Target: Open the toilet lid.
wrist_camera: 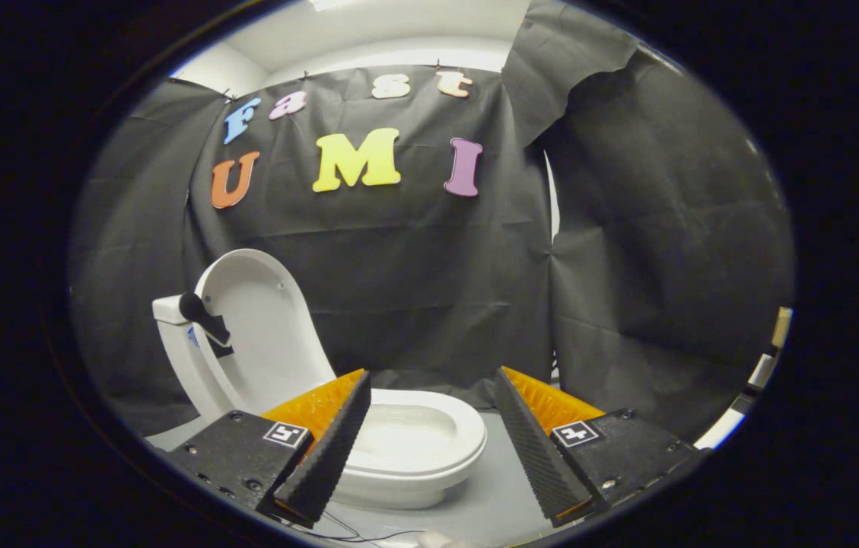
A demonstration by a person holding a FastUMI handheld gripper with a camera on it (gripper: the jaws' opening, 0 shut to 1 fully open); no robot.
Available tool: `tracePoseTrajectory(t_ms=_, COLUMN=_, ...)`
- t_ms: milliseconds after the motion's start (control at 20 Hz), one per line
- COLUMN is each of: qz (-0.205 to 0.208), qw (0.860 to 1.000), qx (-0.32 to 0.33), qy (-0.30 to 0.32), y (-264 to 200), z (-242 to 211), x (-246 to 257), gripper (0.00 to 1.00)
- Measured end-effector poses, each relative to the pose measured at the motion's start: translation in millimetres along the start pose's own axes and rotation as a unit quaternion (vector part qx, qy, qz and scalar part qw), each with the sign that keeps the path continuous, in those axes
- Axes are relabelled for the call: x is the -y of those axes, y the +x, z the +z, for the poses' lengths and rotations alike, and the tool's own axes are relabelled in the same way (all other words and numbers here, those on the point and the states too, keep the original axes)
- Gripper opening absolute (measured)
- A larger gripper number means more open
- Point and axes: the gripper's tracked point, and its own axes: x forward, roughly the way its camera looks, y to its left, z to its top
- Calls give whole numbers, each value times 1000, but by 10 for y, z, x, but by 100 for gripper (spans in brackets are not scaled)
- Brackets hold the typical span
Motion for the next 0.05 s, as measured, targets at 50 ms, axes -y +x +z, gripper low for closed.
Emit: tracePoseTrajectory(t_ms=50, qz=1, qw=1000, qx=-2, qy=-1, y=1, z=-8, x=-6, gripper=100)
